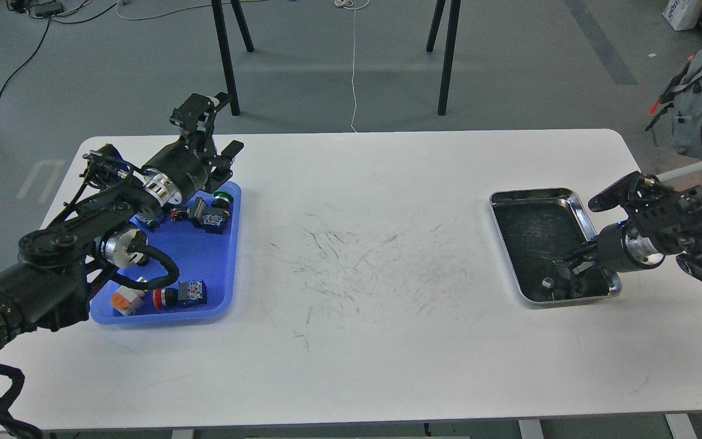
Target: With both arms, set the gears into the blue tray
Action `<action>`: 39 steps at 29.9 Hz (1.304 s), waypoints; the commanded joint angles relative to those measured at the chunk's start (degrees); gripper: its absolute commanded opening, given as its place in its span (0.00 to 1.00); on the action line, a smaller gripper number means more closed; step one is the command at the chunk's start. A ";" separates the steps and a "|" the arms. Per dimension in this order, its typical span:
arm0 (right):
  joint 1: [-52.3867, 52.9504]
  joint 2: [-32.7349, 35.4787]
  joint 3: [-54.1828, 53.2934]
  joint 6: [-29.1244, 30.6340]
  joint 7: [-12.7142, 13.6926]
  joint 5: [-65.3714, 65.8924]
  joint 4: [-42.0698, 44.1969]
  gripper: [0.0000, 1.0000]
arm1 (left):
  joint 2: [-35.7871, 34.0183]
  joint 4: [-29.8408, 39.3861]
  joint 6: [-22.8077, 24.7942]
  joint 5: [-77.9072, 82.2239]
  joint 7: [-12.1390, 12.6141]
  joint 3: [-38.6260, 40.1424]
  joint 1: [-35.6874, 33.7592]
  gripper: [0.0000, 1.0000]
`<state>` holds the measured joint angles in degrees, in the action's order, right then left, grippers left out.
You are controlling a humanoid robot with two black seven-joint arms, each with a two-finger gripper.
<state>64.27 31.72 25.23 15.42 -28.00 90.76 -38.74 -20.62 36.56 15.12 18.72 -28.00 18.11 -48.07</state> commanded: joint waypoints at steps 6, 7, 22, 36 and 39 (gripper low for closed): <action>0.24 -0.79 -0.01 -0.56 0.00 0.03 -0.11 0.10 | -0.12 0.00 -0.01 0.00 0.00 0.00 0.09 1.00; 0.32 -0.79 -0.01 -0.56 0.00 0.03 -0.11 0.10 | -0.12 0.00 -0.01 0.00 0.00 0.00 0.09 1.00; 1.47 0.88 -3.43 -0.48 0.00 -0.85 -0.64 0.11 | -0.30 0.00 0.87 0.00 0.00 0.00 0.09 1.00; 2.17 1.59 -6.60 -0.12 0.00 -11.66 -1.08 0.11 | -0.21 0.18 0.87 0.00 0.00 -0.09 0.09 1.00; 2.70 1.24 -6.69 0.05 0.00 -14.46 -1.43 0.11 | -0.30 0.18 0.87 -0.08 0.00 -0.09 0.09 1.00</action>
<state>66.51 33.23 18.66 15.32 -27.99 78.92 -39.85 -20.83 36.73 16.00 18.70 -28.00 18.04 -47.99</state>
